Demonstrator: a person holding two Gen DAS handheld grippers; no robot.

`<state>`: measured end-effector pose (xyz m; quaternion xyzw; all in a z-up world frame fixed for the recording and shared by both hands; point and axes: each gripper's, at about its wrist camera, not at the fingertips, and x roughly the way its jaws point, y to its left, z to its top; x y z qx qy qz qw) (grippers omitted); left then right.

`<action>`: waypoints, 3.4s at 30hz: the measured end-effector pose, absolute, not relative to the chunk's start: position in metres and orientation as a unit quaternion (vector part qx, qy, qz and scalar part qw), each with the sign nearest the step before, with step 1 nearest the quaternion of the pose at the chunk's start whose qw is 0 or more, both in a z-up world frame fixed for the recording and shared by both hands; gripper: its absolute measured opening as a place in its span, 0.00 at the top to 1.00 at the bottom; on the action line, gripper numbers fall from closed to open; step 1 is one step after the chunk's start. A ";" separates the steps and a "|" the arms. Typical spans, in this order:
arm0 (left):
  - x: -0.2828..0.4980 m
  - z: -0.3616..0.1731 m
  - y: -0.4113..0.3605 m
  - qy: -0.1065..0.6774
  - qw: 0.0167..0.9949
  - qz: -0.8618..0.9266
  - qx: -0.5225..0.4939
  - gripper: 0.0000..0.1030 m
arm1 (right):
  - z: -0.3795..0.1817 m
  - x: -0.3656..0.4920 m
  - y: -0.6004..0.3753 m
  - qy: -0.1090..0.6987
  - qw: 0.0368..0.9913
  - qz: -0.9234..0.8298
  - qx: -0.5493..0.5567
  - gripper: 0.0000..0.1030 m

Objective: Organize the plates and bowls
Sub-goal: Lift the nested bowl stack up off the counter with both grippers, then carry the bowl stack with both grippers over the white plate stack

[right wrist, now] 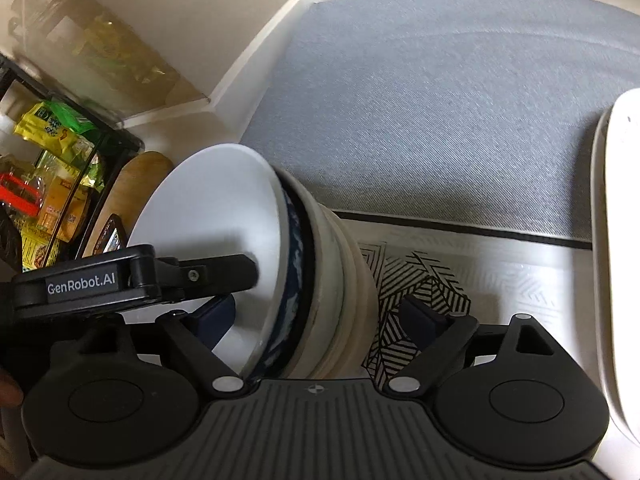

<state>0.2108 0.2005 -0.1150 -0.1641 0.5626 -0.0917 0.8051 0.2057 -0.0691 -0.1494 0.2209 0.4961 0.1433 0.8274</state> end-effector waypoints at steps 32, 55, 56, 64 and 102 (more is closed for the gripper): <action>0.210 -0.108 0.210 0.555 0.784 -0.120 -0.252 0.29 | -0.145 0.207 -0.079 0.495 0.817 0.129 0.268 0.30; 0.187 -0.123 0.219 0.547 0.782 -0.103 -0.280 0.27 | -0.159 0.203 -0.114 0.481 0.810 0.130 0.309 0.32; 0.185 -0.126 0.220 0.548 0.774 -0.109 -0.298 0.33 | -0.159 0.203 -0.114 0.477 0.812 0.130 0.310 0.31; 0.184 -0.133 0.229 0.556 0.748 -0.105 -0.347 0.35 | -0.147 0.208 -0.108 0.487 0.815 0.106 0.296 0.34; 0.196 -0.114 0.176 0.542 0.753 -0.135 -0.348 0.37 | -0.105 0.213 -0.158 0.461 0.852 0.085 0.232 0.42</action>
